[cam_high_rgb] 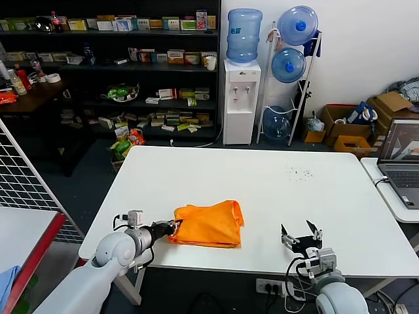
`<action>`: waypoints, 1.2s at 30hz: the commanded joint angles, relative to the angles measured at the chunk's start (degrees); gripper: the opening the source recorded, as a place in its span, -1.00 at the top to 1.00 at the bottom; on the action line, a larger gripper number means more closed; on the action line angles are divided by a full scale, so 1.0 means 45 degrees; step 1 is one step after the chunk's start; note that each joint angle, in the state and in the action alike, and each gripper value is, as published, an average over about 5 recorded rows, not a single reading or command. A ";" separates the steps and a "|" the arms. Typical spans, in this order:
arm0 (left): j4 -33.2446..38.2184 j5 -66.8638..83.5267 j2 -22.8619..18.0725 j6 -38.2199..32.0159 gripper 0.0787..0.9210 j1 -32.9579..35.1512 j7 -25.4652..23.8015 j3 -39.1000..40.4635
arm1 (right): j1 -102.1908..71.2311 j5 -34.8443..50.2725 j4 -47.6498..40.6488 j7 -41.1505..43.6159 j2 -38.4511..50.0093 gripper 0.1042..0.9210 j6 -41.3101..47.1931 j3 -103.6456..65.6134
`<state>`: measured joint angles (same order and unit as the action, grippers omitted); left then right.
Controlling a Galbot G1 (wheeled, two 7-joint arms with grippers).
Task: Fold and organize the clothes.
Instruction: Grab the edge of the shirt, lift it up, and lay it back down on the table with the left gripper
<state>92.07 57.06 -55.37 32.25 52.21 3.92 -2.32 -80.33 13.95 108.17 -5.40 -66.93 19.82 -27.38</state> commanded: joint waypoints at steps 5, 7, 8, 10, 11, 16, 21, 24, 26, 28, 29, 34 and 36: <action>0.0450 -0.0070 0.2601 -0.0060 0.88 0.0015 0.0858 -0.0917 | 0.0466 -0.0310 -0.0095 -0.0049 -0.0125 -0.76 -0.0011 0.0276; 0.0066 -0.0634 0.3262 -0.0076 0.88 -0.0013 0.1006 -0.1098 | 0.0593 -0.0333 -0.0150 -0.0048 -0.0147 -0.76 -0.0001 0.0364; -0.0110 -0.0927 0.3566 -0.0090 0.88 -0.0009 0.1057 -0.1184 | 0.0661 -0.0333 -0.0168 -0.0048 -0.0160 -0.76 0.0011 0.0409; -0.0406 -0.1371 0.4232 -0.0108 0.88 0.0026 0.1194 -0.1326 | 0.0793 -0.0347 -0.0184 -0.0053 -0.0191 -0.76 0.0044 0.0498; -0.0528 -0.1559 0.4631 -0.0142 0.88 0.0044 0.1229 -0.1359 | 0.0862 -0.0356 -0.0191 -0.0056 -0.0205 -0.76 0.0061 0.0545; -0.1137 -0.2246 0.6778 -0.0443 0.88 -0.0105 0.1200 -0.1289 | 0.1200 -0.0417 -0.0319 -0.0051 -0.0213 -0.76 0.0061 0.0746; -0.1717 -0.3048 0.8312 -0.0922 0.88 -0.0652 0.0972 -0.1181 | 0.1397 -0.0420 -0.0415 -0.0039 -0.0257 -0.76 0.0011 0.0850; -0.1886 -0.3276 0.8919 -0.1088 0.88 -0.1035 0.0826 -0.1035 | 0.1450 -0.0419 -0.0397 -0.0030 -0.0305 -0.76 -0.0011 0.0880; -0.1942 -0.3312 0.9164 -0.1136 0.88 -0.1334 0.0773 -0.0928 | 0.1463 -0.0423 -0.0387 -0.0027 -0.0330 -0.76 -0.0027 0.0888; -0.1942 -0.3281 0.9293 -0.1168 0.88 -0.1623 0.0734 -0.0826 | 0.1456 -0.0432 -0.0384 -0.0024 -0.0337 -0.76 -0.0044 0.0891; -0.1897 -0.3152 0.9333 -0.1151 0.88 -0.1800 0.0732 -0.0768 | 0.1446 -0.0440 -0.0385 -0.0022 -0.0338 -0.76 -0.0057 0.0889; -0.0924 -0.1940 0.9013 -0.0737 0.88 -0.2113 0.1162 -0.0596 | 0.1327 -0.0533 -0.0369 -0.0014 -0.0391 -0.76 -0.0108 0.0866; -0.0072 -0.1455 0.8569 -0.0493 0.88 -0.1905 0.1619 -0.0561 | 0.1234 -0.0591 -0.0354 -0.0008 -0.0430 -0.76 -0.0132 0.0848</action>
<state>85.83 45.87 -19.73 28.57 46.15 7.73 -5.63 -74.72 11.63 106.58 -5.52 -68.64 19.39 -23.64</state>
